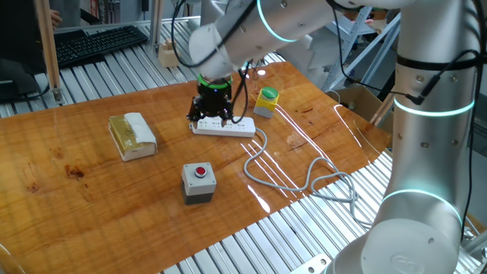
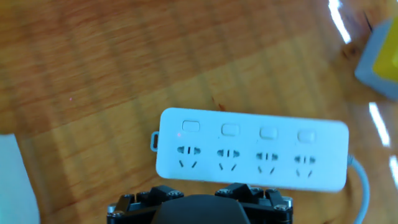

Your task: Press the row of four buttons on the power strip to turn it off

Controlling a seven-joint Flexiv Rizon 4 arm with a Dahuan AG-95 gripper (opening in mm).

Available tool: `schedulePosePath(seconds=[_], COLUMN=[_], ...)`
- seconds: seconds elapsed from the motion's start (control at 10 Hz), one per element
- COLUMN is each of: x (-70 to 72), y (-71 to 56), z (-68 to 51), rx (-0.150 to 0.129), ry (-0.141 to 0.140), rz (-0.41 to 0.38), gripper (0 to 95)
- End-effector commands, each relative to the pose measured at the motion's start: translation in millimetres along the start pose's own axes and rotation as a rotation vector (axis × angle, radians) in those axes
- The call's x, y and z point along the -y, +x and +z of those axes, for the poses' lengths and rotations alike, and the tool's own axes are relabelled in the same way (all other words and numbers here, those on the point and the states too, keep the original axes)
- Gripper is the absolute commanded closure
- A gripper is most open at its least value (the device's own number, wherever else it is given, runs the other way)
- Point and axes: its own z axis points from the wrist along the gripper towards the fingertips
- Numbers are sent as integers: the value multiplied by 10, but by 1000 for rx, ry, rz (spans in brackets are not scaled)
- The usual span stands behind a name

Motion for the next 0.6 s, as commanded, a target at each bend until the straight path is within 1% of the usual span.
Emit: schedulePosePath(seconds=[0.1, 0.3, 0.4, 0.6], x=[97, 181, 220, 263], y=[-72, -151, -185, -221], z=[46, 59, 63, 67], rx=[30, 32, 24, 17], ry=[12, 41, 30, 33], rz=[-69, -42, -23, 12], gripper=[190, 190, 190, 190])
